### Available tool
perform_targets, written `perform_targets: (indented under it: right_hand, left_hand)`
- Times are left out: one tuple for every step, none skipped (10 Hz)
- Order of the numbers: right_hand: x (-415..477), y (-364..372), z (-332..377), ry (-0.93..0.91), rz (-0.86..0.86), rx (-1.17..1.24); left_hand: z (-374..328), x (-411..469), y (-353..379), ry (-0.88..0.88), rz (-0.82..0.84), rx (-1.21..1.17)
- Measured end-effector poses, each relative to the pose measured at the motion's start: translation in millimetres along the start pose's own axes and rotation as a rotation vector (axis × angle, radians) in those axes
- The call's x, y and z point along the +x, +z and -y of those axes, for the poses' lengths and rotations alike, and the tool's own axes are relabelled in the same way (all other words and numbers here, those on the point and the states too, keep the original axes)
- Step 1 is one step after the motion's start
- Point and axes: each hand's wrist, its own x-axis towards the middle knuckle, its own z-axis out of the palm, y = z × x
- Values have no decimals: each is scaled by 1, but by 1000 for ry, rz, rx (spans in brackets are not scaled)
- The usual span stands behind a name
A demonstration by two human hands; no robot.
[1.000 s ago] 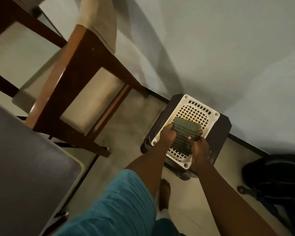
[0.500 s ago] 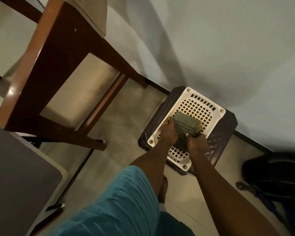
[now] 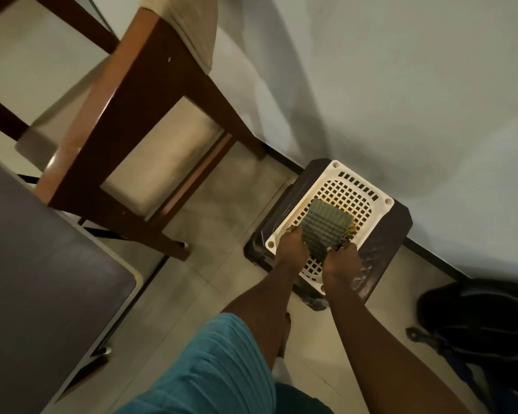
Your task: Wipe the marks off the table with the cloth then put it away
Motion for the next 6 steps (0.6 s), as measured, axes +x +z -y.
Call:
perform_targets:
  right_hand:
    - [-19, -3, -1, -61, 4, -62]
    - [-37, -3, -6, -125, 40, -119]
    - [-61, -3, -7, -200, 93, -166]
    - [-81, -3, -5, -268, 150, -229]
    - [-100, -2, -6, -382, 252, -289]
    - [-117, 8, -9, -660, 287, -206]
  left_hand:
    - [2, -12, -3, -17, -16, -17]
    - [8, -27, -8, -38, -28, 8]
    - [17, -44, -17, -58, -45, 14]
    - [22, -61, -29, -84, -54, 47]
    - [28, -78, -45, -72, -86, 72]
    - [36, -94, -67, -27, -130, 136]
